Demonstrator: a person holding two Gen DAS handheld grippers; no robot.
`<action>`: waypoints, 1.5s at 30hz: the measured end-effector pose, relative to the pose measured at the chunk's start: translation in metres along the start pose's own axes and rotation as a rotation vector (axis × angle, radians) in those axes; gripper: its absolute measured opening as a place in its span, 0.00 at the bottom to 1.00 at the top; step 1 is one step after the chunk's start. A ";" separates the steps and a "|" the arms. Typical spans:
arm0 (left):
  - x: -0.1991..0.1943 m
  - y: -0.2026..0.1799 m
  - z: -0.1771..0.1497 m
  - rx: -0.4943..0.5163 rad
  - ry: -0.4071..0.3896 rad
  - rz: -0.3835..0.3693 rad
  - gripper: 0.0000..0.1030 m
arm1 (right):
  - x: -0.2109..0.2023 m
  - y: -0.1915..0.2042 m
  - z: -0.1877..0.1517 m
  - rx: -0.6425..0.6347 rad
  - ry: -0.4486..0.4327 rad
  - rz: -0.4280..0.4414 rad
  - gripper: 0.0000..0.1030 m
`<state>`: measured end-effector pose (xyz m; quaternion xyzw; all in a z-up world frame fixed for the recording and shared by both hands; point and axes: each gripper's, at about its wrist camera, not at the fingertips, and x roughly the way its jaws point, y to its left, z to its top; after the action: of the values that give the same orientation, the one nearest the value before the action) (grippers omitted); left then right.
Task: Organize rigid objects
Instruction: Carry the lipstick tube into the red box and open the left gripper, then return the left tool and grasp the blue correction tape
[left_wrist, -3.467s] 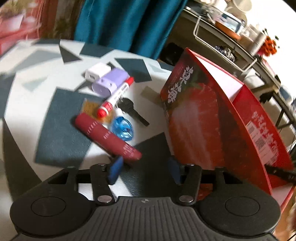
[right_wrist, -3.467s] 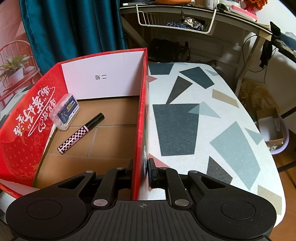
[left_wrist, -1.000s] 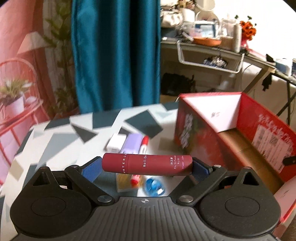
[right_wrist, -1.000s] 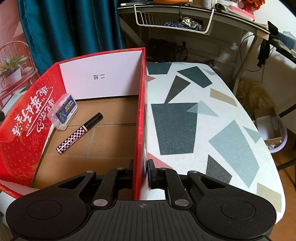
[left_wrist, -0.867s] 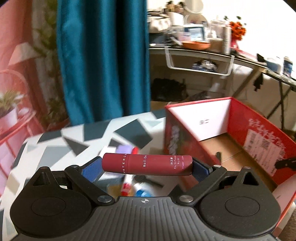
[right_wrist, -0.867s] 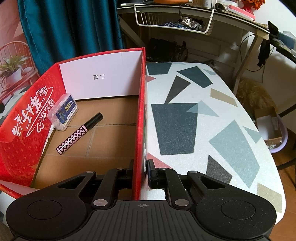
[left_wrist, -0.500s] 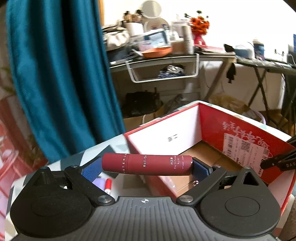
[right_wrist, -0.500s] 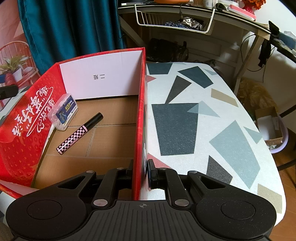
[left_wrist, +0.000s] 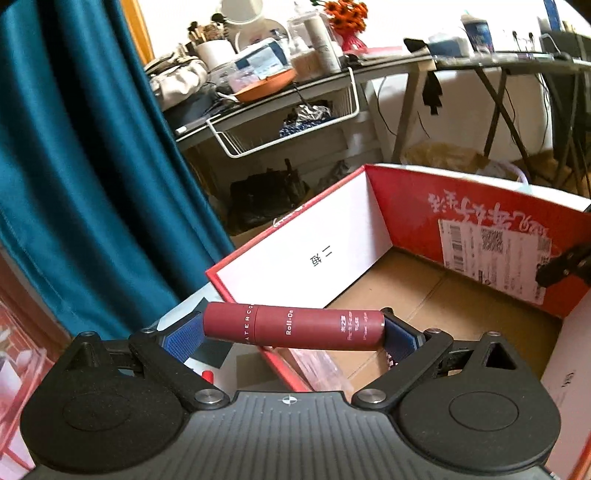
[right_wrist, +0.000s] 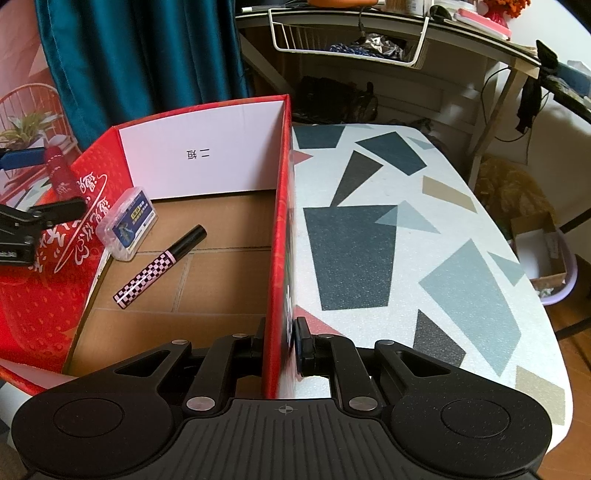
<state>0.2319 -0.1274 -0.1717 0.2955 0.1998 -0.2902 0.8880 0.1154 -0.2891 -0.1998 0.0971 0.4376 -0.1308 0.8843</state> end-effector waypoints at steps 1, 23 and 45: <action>0.003 -0.001 0.001 0.006 0.001 -0.001 0.97 | 0.000 0.000 0.000 0.000 0.000 0.000 0.11; -0.005 0.049 -0.013 -0.248 0.010 -0.156 1.00 | 0.000 -0.001 0.001 -0.008 0.010 -0.002 0.11; -0.018 0.107 -0.086 -0.548 0.129 -0.107 0.74 | 0.000 -0.001 0.001 0.001 0.008 -0.001 0.12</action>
<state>0.2699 0.0052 -0.1828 0.0512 0.3421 -0.2525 0.9037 0.1159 -0.2906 -0.1993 0.0977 0.4412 -0.1308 0.8825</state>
